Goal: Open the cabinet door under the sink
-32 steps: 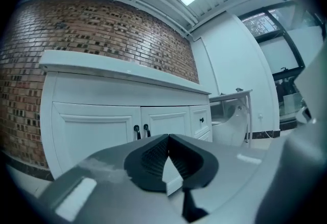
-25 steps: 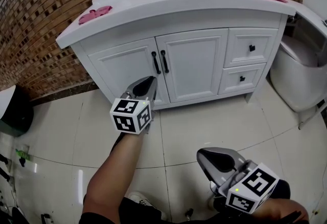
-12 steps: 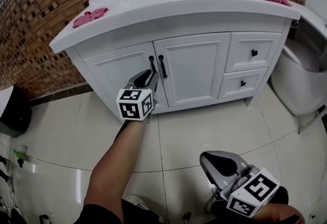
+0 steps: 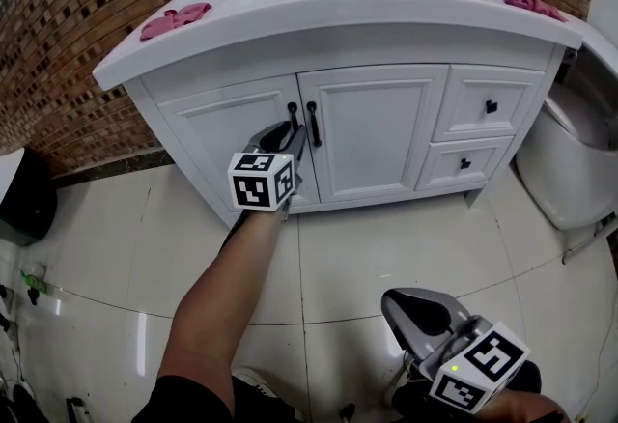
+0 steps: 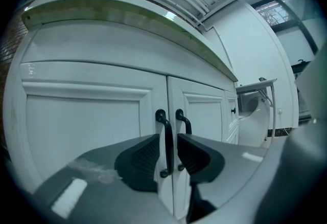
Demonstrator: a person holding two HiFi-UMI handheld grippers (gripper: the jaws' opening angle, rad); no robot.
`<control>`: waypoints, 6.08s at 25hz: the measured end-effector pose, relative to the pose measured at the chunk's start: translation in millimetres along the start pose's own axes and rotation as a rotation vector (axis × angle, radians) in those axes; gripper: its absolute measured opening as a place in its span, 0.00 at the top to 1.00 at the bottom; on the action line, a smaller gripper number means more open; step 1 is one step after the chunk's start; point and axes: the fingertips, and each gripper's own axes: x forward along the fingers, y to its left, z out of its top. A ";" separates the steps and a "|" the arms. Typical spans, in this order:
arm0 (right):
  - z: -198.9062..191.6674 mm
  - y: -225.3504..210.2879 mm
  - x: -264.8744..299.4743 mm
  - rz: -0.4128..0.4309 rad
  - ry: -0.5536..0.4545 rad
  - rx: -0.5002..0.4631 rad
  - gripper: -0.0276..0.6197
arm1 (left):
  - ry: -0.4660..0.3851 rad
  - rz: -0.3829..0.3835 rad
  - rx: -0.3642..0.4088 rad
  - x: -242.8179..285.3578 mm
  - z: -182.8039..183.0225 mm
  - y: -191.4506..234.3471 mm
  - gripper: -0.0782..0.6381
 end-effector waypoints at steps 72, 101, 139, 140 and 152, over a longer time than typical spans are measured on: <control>-21.5 105.9 25.8 0.160 0.055 -0.147 0.95 | 0.036 -0.069 -0.018 -230.5 -36.9 -15.2 0.83; -33.8 119.6 32.7 0.161 0.089 -0.168 0.95 | 0.016 0.098 -0.044 -320.8 -46.9 61.2 0.86; -29.2 107.0 16.4 0.106 0.060 -0.184 0.95 | 0.013 0.274 -0.167 -366.8 -53.1 122.7 0.84; -29.0 107.3 16.0 0.107 0.058 -0.184 0.95 | 0.006 0.278 -0.175 -369.2 -50.5 122.2 0.85; -19.5 97.9 8.8 0.083 0.014 -0.169 0.95 | -0.088 0.046 -0.133 -383.5 21.7 19.4 0.88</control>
